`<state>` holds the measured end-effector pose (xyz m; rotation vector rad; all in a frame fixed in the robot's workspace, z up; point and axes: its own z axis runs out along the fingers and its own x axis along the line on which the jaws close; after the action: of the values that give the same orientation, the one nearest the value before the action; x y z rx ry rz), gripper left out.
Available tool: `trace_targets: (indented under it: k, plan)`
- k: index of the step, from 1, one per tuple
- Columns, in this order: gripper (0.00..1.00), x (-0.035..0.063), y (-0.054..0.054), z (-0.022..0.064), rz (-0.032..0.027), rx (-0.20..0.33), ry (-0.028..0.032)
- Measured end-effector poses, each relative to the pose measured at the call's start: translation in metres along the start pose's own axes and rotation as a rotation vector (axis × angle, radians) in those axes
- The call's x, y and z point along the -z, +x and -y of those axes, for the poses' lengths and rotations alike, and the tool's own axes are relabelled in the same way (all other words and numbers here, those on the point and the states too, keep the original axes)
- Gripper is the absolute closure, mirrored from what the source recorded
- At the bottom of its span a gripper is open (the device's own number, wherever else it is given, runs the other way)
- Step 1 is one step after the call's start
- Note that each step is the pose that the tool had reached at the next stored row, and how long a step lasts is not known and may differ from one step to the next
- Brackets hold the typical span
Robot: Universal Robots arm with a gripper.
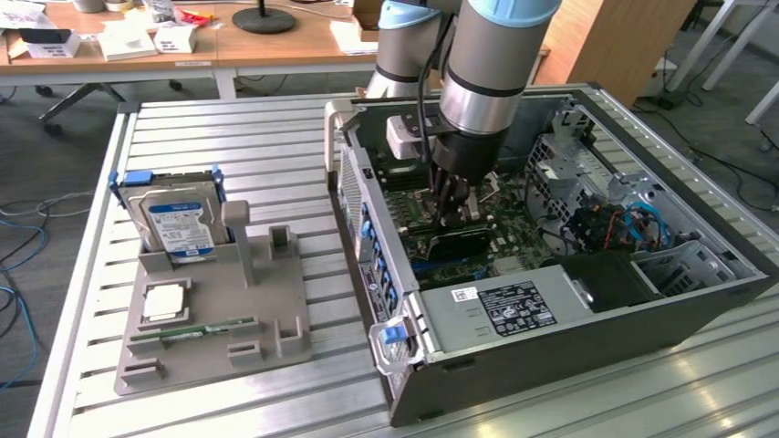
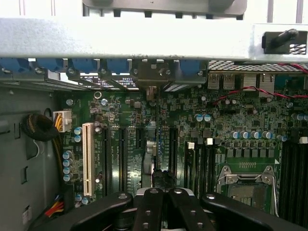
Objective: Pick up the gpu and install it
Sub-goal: 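Press down on the gpu until it lock into place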
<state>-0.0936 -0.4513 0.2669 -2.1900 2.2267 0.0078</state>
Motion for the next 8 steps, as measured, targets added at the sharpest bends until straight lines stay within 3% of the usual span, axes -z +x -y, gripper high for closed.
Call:
trace_targets:
  k: [8]
  plan:
    - [0.89,-0.0006,0.0000,0.0000,-0.0001,0.000,0.0000]
